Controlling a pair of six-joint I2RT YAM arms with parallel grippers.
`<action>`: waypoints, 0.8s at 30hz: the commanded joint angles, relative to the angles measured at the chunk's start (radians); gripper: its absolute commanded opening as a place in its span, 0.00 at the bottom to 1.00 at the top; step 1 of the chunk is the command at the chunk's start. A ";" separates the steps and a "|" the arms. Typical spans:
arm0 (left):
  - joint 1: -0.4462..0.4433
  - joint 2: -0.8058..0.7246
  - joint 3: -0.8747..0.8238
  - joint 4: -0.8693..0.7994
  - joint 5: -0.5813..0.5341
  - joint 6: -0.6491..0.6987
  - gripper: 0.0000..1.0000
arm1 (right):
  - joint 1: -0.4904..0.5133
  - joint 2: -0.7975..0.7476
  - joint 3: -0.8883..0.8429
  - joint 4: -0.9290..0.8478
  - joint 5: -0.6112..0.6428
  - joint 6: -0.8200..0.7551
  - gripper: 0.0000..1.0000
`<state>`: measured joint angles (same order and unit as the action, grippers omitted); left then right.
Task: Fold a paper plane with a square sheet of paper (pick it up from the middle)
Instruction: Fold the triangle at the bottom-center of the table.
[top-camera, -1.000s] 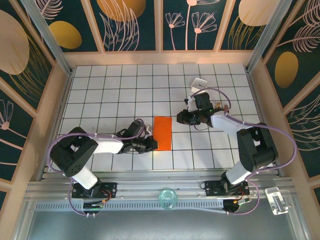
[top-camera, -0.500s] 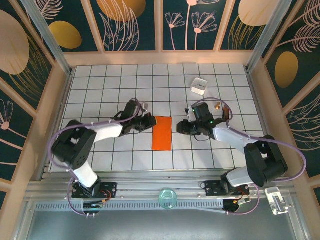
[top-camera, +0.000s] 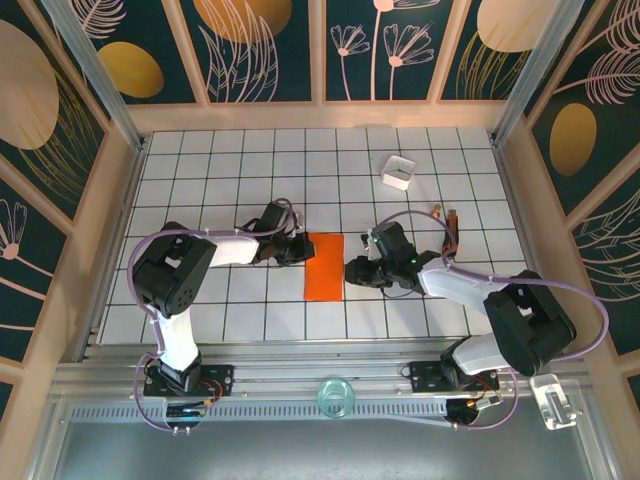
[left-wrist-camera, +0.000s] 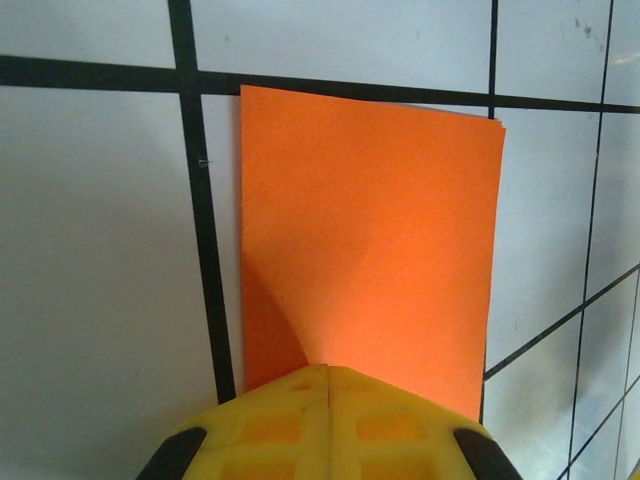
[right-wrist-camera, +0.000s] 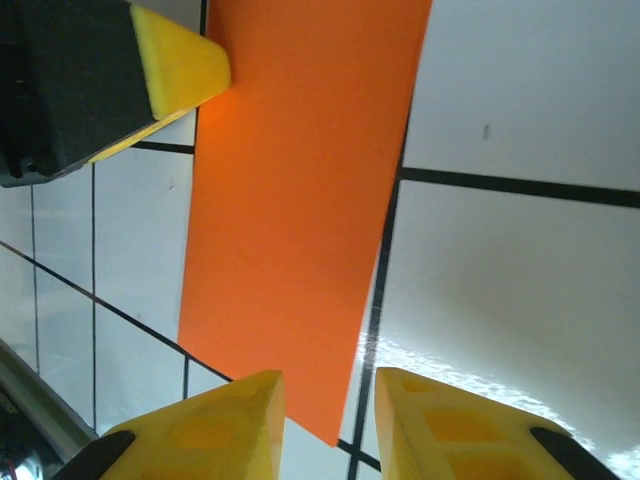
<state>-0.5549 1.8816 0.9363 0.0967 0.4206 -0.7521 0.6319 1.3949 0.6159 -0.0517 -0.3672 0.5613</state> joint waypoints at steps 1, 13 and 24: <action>0.007 0.028 -0.020 -0.010 0.004 0.018 0.00 | 0.036 0.004 -0.021 0.070 -0.010 0.061 0.30; 0.008 0.050 -0.113 0.034 -0.001 0.011 0.00 | 0.094 0.009 -0.106 0.163 -0.015 0.224 0.32; 0.008 0.050 -0.128 0.037 0.003 0.017 0.00 | 0.121 0.044 -0.143 0.227 -0.026 0.291 0.33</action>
<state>-0.5430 1.8839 0.8577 0.2432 0.4614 -0.7517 0.7425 1.4242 0.4793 0.1402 -0.3939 0.8246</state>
